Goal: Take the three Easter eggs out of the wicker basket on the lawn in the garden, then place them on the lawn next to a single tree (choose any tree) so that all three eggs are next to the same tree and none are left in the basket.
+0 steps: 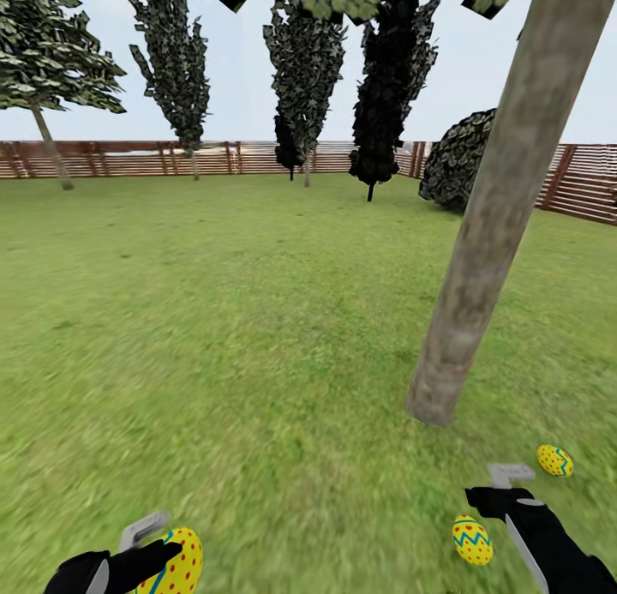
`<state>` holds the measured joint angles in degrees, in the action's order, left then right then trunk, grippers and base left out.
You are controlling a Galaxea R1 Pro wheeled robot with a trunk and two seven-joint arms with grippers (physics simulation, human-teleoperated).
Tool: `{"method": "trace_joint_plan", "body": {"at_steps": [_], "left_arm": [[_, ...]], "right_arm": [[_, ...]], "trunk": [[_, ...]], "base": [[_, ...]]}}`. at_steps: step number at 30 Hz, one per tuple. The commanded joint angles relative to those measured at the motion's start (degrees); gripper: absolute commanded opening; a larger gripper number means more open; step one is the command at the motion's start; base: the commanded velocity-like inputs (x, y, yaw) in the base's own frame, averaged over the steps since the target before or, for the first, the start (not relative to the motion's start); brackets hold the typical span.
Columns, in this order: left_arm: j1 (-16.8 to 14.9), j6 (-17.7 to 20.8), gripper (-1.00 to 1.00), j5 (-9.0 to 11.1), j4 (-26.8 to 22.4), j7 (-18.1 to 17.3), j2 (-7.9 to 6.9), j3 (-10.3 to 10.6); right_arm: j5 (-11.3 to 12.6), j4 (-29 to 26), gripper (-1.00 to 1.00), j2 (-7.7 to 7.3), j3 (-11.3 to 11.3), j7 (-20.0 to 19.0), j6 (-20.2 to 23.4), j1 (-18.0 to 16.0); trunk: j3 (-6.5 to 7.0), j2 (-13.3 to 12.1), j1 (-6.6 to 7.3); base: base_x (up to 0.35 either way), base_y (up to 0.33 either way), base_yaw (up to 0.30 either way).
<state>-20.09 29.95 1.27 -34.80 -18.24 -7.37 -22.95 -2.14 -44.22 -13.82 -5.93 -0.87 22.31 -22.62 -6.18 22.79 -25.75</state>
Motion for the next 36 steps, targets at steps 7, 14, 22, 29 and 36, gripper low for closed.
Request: {"method": "trace_joint_plan", "body": {"at_steps": [7,14,22,29,36], "left_arm": [[-0.03,0.46,-1.0,-0.04,-0.09,-0.25,0.65,-0.25],[-0.03,0.43,-1.0,-0.04,-0.09,-0.27,0.63,-0.25],[-0.03,0.44,-1.0,-0.04,-0.09,-0.27,0.61,-0.25],[-0.03,0.43,-1.0,-0.04,-0.09,-0.26,0.62,-0.28],[-0.03,0.37,-1.0,0.33,-0.11,-0.31,0.66,-0.41]], "right_arm": [[-0.23,-0.08,1.0,0.02,-0.09,-0.09,0.28,-0.05],[0.0,-0.26,1.0,-0.64,-0.48,-0.19,0.15,-0.05],[-0.11,-0.26,1.0,-0.83,-0.39,-0.33,0.09,-0.05],[-0.14,-0.25,1.0,-0.61,-0.38,-0.29,0.1,-0.05],[-0.12,-0.24,1.0,-0.43,-0.31,-0.17,0.11,-0.05]], "trunk": [[-0.13,0.13,-0.04],[-0.13,0.13,-0.04],[-0.13,0.13,-0.04],[-0.13,0.13,-0.04],[-0.13,0.13,-0.04]], "base": [[0.0,0.0,-0.28],[0.0,0.0,-0.279],[0.0,0.0,-0.269],[0.0,0.0,-0.267],[0.149,0.0,-0.109]]}}
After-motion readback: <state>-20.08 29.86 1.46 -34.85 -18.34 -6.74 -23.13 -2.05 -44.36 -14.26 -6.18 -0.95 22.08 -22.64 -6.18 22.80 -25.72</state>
